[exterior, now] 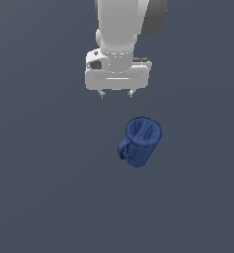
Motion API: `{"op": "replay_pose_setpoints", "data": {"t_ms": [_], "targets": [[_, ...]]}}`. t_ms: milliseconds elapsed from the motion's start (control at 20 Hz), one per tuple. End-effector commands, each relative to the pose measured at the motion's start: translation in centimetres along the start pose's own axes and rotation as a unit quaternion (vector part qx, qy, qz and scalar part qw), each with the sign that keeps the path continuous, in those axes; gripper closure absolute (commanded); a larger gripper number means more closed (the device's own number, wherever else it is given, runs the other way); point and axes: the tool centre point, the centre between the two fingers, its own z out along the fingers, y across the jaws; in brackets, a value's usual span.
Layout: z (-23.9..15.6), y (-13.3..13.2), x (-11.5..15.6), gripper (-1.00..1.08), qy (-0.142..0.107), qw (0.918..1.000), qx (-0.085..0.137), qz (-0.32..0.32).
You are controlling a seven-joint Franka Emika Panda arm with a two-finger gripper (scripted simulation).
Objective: Pick up the object and move it to a goal position.
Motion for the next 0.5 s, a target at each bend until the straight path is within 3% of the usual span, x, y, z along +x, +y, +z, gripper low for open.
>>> {"op": "replay_pose_setpoints", "data": {"t_ms": [0, 450], "targets": [[0.0, 0.0, 0.0, -0.20, 0.000, 1.0000, 0.000, 0.000], [0.3, -1.0, 0.1, -0.20, -0.003, 0.9999, 0.005, -0.014]]}}
